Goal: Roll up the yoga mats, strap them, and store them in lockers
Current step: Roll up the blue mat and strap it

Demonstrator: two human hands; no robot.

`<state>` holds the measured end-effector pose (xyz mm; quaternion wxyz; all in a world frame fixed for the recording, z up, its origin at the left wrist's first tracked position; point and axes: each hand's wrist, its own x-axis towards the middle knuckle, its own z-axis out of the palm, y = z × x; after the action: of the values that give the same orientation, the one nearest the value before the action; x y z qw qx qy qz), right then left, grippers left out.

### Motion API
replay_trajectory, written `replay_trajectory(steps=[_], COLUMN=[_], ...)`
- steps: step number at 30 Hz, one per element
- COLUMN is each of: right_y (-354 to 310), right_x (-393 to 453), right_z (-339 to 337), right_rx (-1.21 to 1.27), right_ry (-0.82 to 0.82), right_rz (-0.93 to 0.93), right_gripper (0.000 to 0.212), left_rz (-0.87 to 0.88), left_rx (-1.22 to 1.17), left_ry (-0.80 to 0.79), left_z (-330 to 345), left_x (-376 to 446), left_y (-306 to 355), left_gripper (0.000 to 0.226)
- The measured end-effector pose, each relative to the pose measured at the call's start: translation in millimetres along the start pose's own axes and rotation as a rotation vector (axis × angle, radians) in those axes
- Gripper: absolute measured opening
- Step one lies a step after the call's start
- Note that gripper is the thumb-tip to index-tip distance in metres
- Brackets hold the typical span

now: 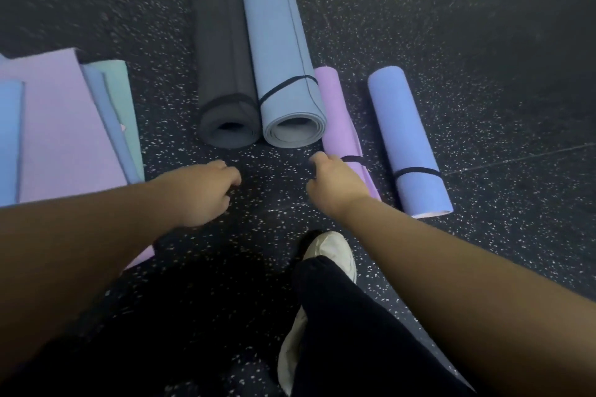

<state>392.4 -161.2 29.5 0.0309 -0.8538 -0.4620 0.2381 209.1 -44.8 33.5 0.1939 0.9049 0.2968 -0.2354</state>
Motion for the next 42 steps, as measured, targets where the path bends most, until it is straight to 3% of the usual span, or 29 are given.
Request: replay_trajectory(steps=[9,14,24,29,32,36,39,42], right_y=[-115.9,-178.5,-262.9,-287.6,-296.5,-305.0,-306.9,-301.3], right_x=[10.7,7.5,3.4,0.0,-0.8,1.0,1.2,0.5], right_z=[17.8,45.5,96.6,122.0,134.2,144.9,147.7,148.1], right_rx=[-0.095,-0.211,-0.414,-0.5,-0.53,-0.535,-0.519,-0.517], right_ry=[-0.235,-0.351,-0.505,-0.571,-0.595,-0.608,-0.615,-0.617], right_rz=[-0.332,-0.451,-0.543,-0.576,-0.581,-0.597,-0.609,-0.606], right_gripper=[0.051,0.051,0.05,0.05,0.047,0.046,0.047,0.047], left_rz=[-0.318,-0.445,-0.631,-0.705,-0.745,-0.746,-0.635,-0.437], left_rx=[-0.097,-0.206,-0.273,-0.379,-0.301,-0.152,-0.092,-0.127], left_ry=[0.003,0.094,0.109,0.224,0.261,0.223,0.209,0.413], left_z=[38.8,59.7,136.4,172.2,180.8,190.5,195.2,192.9], left_x=[-74.1,-101.5,-147.9,-143.9,-131.6,-120.7,-122.5,-128.9], left_y=[-134.0,-186.3,-268.4,-279.8,-278.9,-285.0,-285.2,-280.2], left_gripper=[0.046,0.051,0.066,0.075,0.077,0.078,0.061,0.037])
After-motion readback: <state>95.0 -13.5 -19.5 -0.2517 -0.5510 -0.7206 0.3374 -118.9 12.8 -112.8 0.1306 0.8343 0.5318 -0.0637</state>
